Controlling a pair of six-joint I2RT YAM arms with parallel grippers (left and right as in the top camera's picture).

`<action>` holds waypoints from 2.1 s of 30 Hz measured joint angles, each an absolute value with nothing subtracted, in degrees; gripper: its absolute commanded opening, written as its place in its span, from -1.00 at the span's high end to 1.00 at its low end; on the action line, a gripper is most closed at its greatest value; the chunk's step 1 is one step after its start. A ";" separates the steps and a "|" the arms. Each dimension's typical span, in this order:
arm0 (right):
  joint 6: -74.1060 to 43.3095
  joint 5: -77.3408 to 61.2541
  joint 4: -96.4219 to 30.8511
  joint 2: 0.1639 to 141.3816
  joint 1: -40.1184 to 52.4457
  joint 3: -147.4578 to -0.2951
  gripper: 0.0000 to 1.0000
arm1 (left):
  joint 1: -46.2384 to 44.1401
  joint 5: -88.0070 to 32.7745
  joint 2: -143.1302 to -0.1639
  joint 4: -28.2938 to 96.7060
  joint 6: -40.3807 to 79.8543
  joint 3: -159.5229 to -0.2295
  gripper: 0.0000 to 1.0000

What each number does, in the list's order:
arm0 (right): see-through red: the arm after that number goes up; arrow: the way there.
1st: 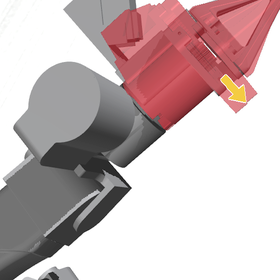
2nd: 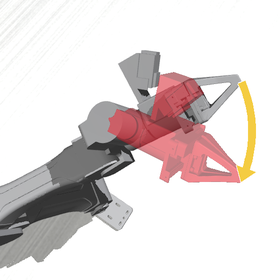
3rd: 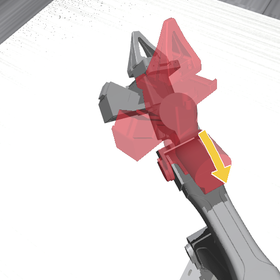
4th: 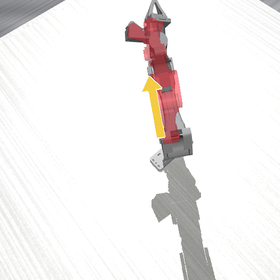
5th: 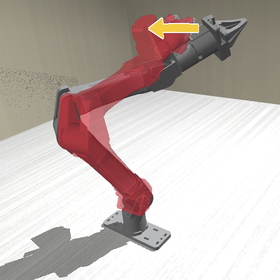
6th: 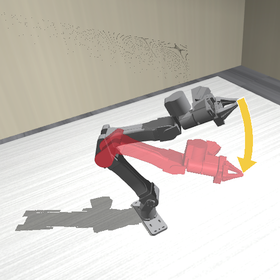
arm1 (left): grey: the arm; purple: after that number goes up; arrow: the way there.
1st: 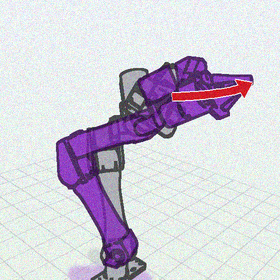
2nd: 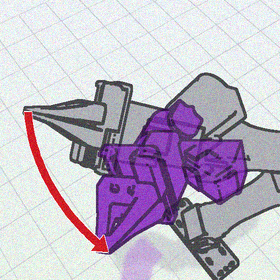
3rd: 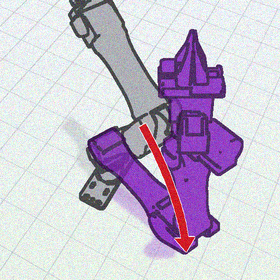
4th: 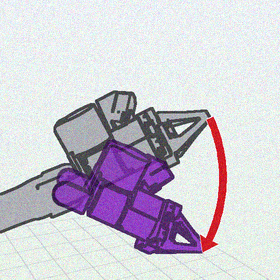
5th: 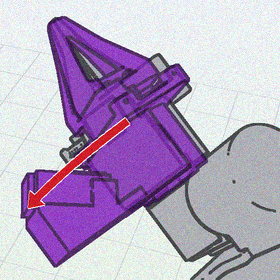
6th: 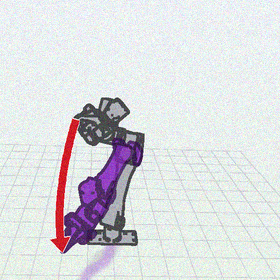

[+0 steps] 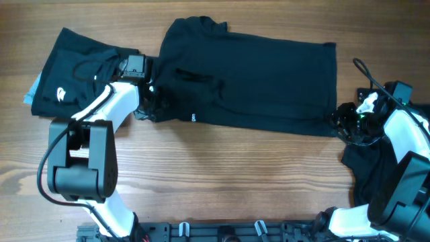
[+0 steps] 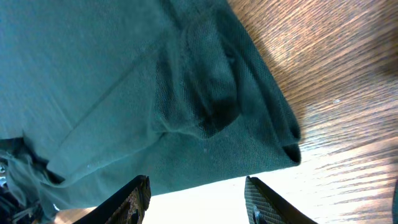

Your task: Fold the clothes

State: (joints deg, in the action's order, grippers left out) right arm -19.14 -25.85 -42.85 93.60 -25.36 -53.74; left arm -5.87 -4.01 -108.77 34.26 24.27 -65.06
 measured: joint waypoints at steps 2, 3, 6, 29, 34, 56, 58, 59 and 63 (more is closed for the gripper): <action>-19.11 -24.67 -43.00 93.60 -25.36 -53.74 -0.09 | -5.15 -1.04 -108.77 35.22 25.41 -65.32 0.92; -19.11 -23.88 -43.20 93.60 -25.36 -53.74 -0.08 | -4.19 -0.03 -108.75 35.68 26.02 -65.39 0.92; -17.39 -23.57 -42.50 93.60 -25.30 -53.74 -0.08 | 0.60 -0.16 -108.75 35.57 26.39 -65.43 0.92; -15.27 -22.41 -40.62 93.67 -14.39 -48.16 0.07 | 2.42 -0.71 -108.77 34.74 26.20 -65.39 0.92; -15.55 -24.45 -37.43 93.67 -14.39 -47.33 0.36 | 2.42 -0.71 -108.77 34.72 26.22 -65.36 0.92; -24.64 -25.71 -23.55 93.67 -14.39 -47.72 0.21 | 2.44 -1.32 -108.75 34.57 24.67 -65.34 0.91; -21.89 -26.37 -27.42 93.65 -14.39 -48.45 0.25 | 2.70 -2.92 -108.44 35.27 22.02 -65.36 0.91; -20.58 -27.22 -28.71 93.56 -14.39 -48.60 0.28 | 2.76 -4.54 -108.03 36.42 20.23 -65.36 0.91; -16.86 -31.53 -35.00 92.62 -13.50 -48.95 0.70 | 2.61 -15.73 -101.67 37.28 12.43 -65.36 0.92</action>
State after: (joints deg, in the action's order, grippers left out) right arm -16.86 -31.53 -35.00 92.62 -13.50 -48.95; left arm 2.61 -15.73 -101.67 37.28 12.43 -65.36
